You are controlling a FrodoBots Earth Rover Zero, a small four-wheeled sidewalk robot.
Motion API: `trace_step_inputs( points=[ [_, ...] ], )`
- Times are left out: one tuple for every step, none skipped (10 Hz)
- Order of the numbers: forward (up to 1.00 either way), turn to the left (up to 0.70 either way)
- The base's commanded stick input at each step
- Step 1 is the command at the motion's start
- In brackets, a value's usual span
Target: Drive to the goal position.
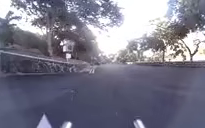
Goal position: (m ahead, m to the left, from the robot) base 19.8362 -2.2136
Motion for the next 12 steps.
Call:
trace_step_inputs(
  points=[
    [0.5, 0.0],
    [0.5, 0.0],
    [0.5, 0.0],
    [0.5, 0.0],
    [0.5, 0.0],
    [0.5, 0.0],
    [0.5, 0.0],
    [0.5, 0.0],
    [0.5, 0.0],
    [0.5, 0.0],
    [0.5, 0.0],
    [0.5, 0.0]
  ],
)
